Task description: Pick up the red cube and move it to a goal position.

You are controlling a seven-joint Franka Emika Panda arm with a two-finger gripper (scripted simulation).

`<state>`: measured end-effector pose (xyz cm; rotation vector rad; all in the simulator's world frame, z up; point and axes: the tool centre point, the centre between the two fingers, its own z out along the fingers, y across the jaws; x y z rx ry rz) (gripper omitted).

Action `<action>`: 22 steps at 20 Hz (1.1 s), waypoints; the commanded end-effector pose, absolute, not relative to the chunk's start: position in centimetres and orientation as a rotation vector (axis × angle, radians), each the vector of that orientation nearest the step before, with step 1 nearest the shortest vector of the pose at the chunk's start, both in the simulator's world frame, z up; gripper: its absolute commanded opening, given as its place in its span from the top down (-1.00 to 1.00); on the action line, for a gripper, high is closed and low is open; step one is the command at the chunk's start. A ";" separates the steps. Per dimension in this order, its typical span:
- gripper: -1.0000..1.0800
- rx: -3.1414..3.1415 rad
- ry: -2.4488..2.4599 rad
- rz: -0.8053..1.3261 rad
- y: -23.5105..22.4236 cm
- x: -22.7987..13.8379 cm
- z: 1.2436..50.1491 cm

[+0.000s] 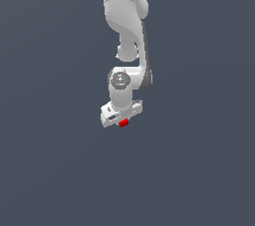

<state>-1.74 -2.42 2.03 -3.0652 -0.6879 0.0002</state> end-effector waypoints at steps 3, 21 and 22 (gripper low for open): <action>1.00 -3.065 -0.690 0.000 -2.4 -1.7 2.0; 1.00 -3.066 -0.689 0.000 -3.0 -3.6 7.1; 1.00 -3.066 -0.689 0.000 -3.1 -3.9 7.8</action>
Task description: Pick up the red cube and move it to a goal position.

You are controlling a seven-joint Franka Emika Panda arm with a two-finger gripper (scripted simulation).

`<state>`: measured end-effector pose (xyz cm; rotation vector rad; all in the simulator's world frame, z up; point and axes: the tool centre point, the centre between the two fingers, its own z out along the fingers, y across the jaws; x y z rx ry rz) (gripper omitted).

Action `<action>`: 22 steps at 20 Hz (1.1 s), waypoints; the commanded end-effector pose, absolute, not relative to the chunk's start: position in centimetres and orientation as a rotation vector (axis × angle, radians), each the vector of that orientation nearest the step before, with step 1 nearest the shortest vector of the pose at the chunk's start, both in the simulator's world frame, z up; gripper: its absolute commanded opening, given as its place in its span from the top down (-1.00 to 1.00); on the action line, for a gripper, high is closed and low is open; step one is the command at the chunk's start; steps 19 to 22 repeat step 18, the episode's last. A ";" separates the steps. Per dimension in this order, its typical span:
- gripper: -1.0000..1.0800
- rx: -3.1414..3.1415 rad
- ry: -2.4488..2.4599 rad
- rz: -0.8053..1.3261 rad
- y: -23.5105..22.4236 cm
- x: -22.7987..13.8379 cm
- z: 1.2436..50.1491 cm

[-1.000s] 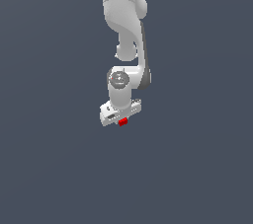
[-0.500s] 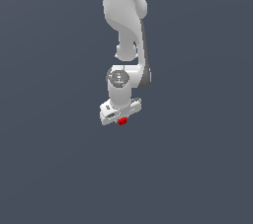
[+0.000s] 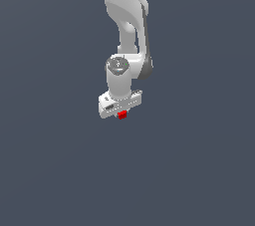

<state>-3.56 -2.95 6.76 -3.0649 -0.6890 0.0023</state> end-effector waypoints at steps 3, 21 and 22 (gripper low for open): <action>1.00 -3.066 -0.689 0.000 -3.3 -4.7 10.1; 1.00 -3.065 -0.690 0.000 -3.9 -6.5 15.6; 1.00 -3.065 -0.690 0.000 -3.9 -6.5 15.6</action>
